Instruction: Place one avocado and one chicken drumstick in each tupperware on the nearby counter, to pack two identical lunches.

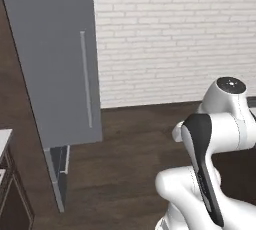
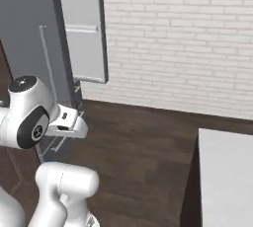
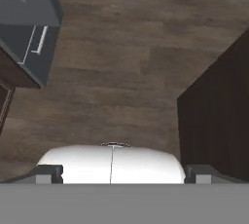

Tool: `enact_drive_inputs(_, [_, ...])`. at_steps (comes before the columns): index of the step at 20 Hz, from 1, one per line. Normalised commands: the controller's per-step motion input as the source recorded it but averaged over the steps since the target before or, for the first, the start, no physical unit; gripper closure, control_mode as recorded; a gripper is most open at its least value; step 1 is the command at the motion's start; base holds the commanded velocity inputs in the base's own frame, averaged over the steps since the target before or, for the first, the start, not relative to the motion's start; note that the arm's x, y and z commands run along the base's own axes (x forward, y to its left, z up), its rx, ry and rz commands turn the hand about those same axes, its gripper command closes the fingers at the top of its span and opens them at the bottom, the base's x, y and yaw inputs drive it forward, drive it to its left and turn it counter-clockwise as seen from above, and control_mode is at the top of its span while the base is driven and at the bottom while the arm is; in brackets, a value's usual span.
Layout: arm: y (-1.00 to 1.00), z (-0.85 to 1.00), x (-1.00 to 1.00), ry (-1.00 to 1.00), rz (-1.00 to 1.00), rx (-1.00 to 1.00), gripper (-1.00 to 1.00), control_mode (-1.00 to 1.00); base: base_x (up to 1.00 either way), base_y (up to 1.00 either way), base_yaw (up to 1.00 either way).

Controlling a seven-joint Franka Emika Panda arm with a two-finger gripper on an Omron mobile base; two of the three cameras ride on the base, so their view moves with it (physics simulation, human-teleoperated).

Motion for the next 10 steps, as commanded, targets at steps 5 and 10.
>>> enact_drive_inputs(5, [0.0, 0.0, 0.0, 0.0, 0.0, 0.0, -1.0, 1.0, 0.77, -0.62, -0.48])
enact_drive_inputs(10, [0.0, 0.0, 0.0, 0.0, 0.0, 0.0, -1.0, 1.0, 1.0, -0.07, -0.11])
